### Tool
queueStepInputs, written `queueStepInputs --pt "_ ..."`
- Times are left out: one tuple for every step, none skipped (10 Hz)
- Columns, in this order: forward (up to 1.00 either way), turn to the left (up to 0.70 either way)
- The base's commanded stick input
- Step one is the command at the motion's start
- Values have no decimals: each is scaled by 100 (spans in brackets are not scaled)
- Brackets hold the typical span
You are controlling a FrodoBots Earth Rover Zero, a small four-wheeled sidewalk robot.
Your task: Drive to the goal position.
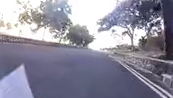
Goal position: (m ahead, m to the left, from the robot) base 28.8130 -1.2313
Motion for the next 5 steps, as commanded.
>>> queueStepInputs --pt "70 -35" --pt "70 -35" --pt "70 -35" --pt "70 0" --pt "70 0"
